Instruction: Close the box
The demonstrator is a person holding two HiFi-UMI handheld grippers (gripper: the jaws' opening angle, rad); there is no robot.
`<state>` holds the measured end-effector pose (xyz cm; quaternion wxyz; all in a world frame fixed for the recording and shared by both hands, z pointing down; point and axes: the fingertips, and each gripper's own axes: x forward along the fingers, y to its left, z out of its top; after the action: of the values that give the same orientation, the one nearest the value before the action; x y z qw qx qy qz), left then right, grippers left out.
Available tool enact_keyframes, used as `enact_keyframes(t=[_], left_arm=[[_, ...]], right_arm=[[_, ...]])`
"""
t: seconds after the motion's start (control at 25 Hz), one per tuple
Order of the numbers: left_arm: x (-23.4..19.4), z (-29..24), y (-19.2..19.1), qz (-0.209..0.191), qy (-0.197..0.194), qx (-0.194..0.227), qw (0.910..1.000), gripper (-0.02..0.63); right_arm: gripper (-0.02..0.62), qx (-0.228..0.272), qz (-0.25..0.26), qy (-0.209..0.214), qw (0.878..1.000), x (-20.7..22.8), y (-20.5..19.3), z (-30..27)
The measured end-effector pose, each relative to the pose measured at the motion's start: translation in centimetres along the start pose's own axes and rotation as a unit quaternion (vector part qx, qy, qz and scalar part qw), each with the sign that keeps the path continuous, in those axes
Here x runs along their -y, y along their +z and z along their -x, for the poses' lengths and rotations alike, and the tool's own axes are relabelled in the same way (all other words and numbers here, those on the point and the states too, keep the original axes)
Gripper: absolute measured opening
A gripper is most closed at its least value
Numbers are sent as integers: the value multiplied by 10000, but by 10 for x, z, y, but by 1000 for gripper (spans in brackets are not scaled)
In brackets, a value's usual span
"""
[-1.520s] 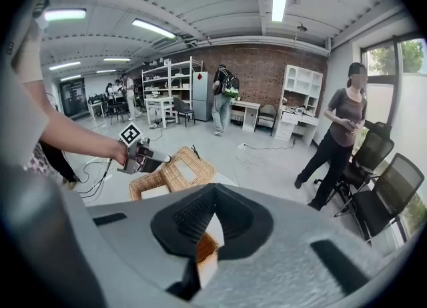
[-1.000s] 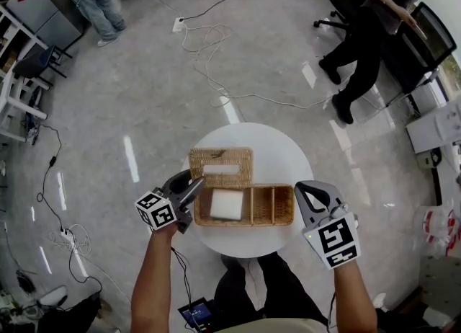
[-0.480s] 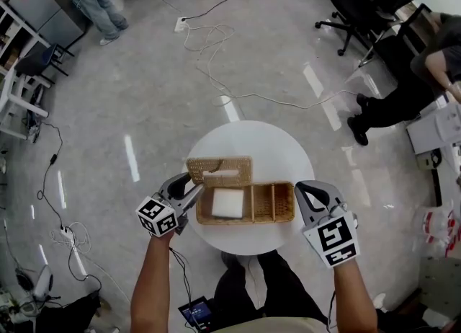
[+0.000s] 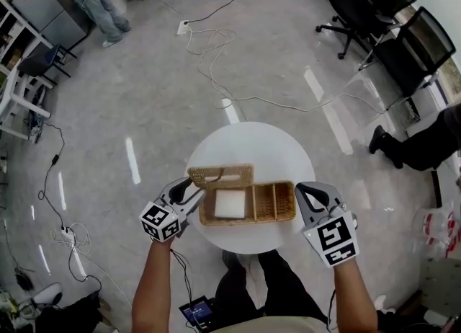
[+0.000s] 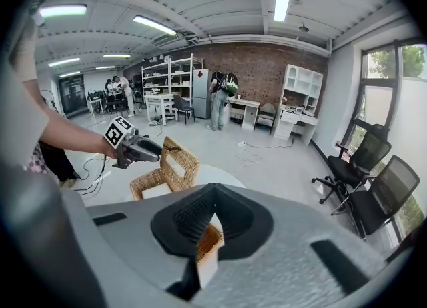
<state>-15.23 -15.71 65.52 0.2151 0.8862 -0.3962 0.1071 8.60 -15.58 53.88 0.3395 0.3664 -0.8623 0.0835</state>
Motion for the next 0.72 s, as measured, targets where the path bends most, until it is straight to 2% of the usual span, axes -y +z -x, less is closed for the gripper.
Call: enact_keyframes(t=[0.2,0.72], left_arm=[[8,10,-2,-268,21,-100,9996,199],[35,33,-13,-468,-24,-445,9979,199]], right_arm=[[-8,8,6,-4,10000,-6,2,2],[-8,74,36,-47,10000,-14,18,18]])
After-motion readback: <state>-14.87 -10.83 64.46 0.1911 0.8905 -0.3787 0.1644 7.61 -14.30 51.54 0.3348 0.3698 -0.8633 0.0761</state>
